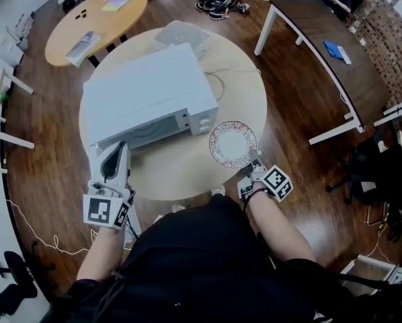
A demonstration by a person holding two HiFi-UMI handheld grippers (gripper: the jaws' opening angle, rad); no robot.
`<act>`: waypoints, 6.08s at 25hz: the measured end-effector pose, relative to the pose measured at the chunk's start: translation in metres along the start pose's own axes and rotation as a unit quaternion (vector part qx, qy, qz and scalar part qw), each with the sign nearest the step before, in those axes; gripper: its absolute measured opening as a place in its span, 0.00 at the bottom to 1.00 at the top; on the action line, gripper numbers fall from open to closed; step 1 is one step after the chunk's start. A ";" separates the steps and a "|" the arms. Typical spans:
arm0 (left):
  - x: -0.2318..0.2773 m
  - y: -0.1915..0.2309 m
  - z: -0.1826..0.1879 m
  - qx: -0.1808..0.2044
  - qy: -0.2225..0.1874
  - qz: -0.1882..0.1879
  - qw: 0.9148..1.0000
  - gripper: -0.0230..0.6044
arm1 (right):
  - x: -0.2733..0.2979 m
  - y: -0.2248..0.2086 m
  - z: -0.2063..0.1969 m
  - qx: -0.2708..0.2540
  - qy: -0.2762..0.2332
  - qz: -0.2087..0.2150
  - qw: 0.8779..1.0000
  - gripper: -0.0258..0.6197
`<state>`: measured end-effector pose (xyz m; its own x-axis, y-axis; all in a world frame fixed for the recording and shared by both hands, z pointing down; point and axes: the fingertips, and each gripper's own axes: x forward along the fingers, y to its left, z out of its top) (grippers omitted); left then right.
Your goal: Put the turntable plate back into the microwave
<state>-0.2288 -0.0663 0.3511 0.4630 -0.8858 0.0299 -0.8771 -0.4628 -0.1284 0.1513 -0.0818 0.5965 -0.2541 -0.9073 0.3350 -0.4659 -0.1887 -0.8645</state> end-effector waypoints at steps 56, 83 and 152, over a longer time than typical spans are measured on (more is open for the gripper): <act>-0.102 0.055 -0.011 -0.039 -0.008 0.110 0.993 0.06 | 0.062 0.101 -0.145 -0.061 0.171 0.075 0.980 0.07; -0.096 0.063 -0.016 -0.056 0.001 0.127 0.990 0.06 | 0.096 0.140 -0.205 -0.083 0.252 0.107 0.958 0.07; -0.034 0.106 -0.034 -0.072 0.028 0.144 0.987 0.05 | 0.173 0.147 -0.230 -0.060 0.271 0.083 0.957 0.07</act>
<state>-0.3416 -0.0865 0.3703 0.1876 -0.9798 0.0690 -0.9822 -0.1879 0.0031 -0.1561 -0.1803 0.6138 -0.7203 -0.5868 0.3700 -0.4668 0.0154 -0.8842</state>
